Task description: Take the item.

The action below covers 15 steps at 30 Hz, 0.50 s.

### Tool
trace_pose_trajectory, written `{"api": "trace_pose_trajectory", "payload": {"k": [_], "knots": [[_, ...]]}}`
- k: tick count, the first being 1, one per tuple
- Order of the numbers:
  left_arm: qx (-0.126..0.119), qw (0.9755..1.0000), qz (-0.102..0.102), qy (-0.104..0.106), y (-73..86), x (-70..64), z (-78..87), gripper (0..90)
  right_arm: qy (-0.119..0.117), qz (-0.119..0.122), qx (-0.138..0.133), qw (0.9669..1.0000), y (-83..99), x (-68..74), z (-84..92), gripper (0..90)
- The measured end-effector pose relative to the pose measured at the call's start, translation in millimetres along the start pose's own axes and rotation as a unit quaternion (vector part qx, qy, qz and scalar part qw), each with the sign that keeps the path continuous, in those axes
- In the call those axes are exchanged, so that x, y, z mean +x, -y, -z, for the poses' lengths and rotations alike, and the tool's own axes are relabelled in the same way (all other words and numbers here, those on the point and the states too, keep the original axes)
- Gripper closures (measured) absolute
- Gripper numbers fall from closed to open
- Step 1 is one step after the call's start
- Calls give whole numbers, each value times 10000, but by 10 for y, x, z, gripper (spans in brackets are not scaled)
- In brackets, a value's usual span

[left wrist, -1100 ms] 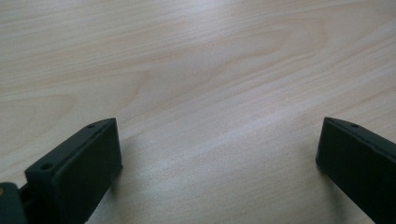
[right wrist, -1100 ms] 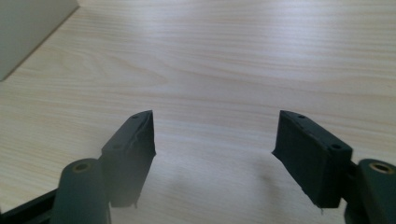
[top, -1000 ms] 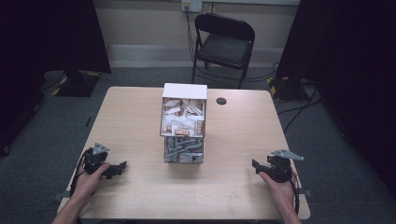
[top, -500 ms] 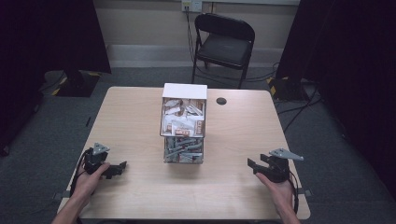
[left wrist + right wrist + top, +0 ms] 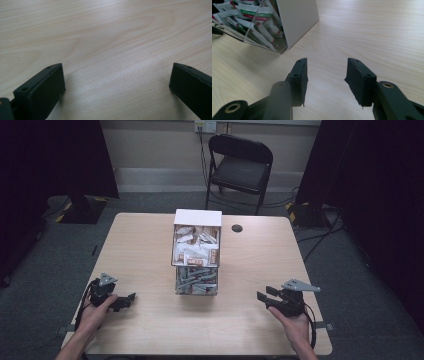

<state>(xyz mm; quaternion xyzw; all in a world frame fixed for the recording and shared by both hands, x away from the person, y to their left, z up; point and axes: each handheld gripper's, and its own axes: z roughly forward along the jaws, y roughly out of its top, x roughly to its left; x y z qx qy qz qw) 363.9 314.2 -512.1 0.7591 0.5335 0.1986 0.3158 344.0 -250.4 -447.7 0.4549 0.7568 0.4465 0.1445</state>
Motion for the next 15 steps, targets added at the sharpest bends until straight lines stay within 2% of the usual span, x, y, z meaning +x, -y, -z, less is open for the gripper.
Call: {"api": "trace_pose_trajectory", "payload": {"k": [15], "knots": [[1, 10000, -1, 0, 0, 0, 0, 0, -486, 253, -1, 9985, -108, 238, -38, 594]]}}
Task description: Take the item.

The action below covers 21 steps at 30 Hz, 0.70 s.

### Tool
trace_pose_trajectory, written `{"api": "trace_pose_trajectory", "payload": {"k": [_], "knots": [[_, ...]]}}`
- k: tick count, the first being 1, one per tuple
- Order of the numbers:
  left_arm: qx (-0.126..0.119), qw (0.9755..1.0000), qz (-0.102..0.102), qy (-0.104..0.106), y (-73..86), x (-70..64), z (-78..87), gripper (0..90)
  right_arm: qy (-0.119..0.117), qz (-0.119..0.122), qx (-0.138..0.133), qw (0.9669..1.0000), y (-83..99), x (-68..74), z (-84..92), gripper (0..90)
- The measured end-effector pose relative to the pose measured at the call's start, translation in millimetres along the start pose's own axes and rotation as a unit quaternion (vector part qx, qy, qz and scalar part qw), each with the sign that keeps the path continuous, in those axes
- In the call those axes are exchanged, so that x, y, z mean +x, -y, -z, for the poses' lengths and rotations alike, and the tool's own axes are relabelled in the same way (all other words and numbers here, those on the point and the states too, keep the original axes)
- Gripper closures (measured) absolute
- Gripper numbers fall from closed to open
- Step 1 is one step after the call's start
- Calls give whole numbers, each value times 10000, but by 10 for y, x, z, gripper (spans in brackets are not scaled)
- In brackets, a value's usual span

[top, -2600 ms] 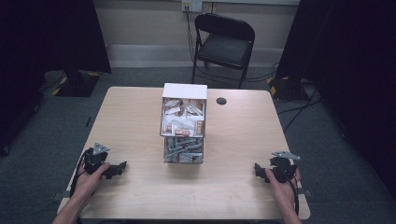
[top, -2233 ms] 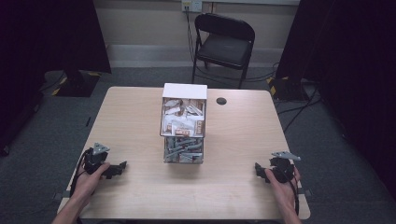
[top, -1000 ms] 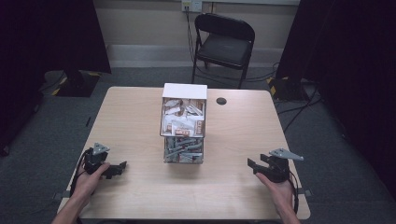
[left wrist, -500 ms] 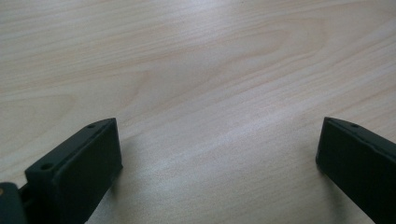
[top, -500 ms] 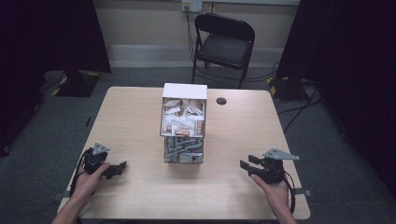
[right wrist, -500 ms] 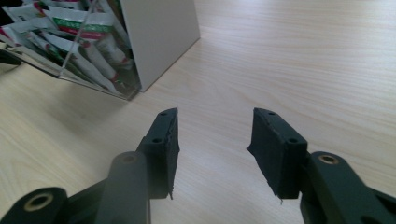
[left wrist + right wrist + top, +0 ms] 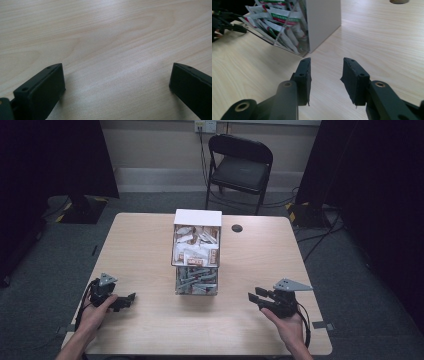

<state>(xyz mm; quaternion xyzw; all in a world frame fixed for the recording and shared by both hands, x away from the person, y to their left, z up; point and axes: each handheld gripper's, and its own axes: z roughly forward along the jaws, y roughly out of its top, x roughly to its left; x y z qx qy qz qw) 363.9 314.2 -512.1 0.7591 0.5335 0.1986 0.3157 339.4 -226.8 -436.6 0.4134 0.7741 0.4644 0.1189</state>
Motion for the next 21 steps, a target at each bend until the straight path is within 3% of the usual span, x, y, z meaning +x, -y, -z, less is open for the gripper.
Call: {"api": "trace_pose_trajectory", "payload": {"k": [13, 21], "knots": [[-1, 10000, 0, -2, 0, 0, 0, 0, -440, 334, 104, 9984, -146, 255, -134, 625], [-1, 10000, 3, -3, 0, -1, 0, 0, -740, 570, 110, 9956, -299, 461, -278, 652]]}}
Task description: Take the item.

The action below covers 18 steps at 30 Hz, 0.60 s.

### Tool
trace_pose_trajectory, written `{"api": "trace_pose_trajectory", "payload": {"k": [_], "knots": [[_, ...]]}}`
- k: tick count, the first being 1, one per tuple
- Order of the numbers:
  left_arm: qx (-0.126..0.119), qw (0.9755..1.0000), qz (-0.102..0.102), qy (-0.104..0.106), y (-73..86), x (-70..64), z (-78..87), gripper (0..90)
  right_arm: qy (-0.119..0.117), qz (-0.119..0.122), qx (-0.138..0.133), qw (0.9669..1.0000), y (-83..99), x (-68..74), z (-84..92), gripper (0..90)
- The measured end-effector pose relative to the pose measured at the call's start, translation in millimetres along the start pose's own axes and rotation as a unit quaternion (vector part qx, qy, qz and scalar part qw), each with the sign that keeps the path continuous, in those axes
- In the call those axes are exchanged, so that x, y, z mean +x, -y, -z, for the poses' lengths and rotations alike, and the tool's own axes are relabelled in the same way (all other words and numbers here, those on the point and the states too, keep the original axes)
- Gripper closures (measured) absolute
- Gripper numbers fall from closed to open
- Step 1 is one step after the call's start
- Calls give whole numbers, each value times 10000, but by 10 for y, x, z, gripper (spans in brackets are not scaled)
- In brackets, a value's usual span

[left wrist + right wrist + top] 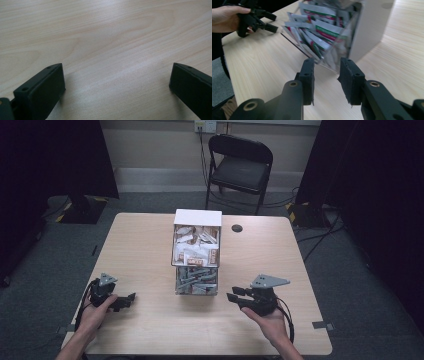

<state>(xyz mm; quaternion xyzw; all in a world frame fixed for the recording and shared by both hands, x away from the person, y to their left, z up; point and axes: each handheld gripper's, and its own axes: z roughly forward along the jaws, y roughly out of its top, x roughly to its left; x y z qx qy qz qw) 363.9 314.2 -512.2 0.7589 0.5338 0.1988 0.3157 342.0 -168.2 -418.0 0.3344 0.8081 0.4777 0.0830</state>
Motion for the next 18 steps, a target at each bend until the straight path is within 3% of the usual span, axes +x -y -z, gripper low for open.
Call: {"api": "trace_pose_trajectory", "payload": {"k": [4, 18], "knots": [[0, 10000, 1, 1, 0, 0, 0, 0, -208, 107, 28, 9997, -78, 87, -174, 676], [1, 10000, -1, 2, 0, 0, 0, 0, -559, 294, -68, 9980, -275, 239, -523, 723]]}}
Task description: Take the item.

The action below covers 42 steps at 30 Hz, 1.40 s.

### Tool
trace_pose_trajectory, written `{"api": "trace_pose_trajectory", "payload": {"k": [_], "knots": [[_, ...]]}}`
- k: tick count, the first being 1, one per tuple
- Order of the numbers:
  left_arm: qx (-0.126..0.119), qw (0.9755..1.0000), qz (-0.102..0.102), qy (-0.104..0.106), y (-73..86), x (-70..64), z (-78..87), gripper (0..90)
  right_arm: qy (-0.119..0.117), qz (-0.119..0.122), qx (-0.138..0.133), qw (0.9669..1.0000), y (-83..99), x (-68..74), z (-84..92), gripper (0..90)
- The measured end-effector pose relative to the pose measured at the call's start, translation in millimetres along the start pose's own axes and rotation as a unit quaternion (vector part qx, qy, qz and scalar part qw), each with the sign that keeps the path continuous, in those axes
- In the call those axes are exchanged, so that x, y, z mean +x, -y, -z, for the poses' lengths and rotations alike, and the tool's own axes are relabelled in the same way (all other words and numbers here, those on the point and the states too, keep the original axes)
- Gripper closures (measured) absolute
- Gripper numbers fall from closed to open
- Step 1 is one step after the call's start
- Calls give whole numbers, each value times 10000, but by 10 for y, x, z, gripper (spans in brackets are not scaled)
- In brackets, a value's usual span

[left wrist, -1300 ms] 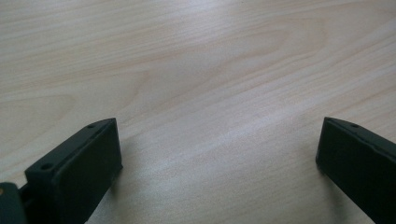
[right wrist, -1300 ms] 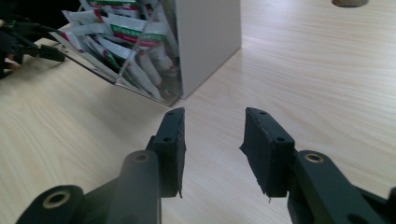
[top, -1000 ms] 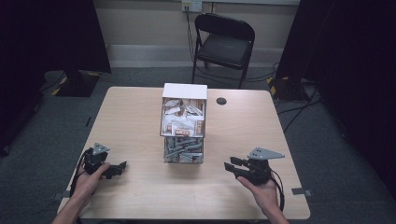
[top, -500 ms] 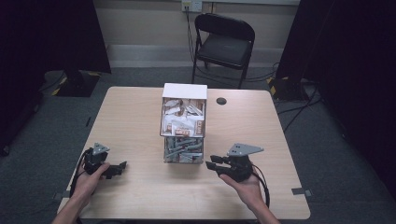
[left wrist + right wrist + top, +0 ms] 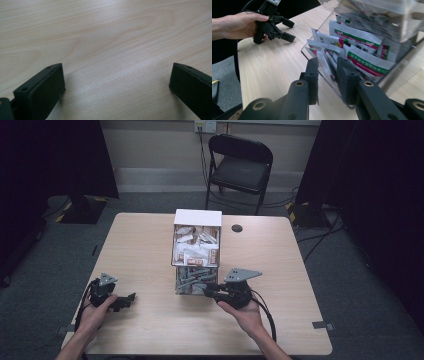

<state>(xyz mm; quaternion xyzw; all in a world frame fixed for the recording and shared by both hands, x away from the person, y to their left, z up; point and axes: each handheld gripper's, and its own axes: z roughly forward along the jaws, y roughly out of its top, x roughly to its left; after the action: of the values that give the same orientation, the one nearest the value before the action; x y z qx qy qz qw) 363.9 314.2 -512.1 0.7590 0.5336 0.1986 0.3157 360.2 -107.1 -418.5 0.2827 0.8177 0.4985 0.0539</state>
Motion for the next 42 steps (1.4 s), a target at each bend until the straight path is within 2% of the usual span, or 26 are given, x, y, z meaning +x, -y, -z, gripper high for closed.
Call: {"api": "trace_pose_trajectory", "payload": {"k": [13, 23, 34, 42], "knots": [[0, 10000, 0, -2, 0, 0, 0, 0, 12, 96, 177, 9998, 14, -32, -257, 798], [-1, 10000, 1, -1, 0, 0, 0, 0, 19, 114, 200, 9997, 65, -60, -320, 811], [0, 10000, -1, -2, 0, 0, 0, 0, 42, 160, 188, 9997, 73, -92, -336, 890], [0, 10000, 0, -3, 0, 0, 0, 0, 15, 177, 174, 9997, 89, -92, -364, 865]]}}
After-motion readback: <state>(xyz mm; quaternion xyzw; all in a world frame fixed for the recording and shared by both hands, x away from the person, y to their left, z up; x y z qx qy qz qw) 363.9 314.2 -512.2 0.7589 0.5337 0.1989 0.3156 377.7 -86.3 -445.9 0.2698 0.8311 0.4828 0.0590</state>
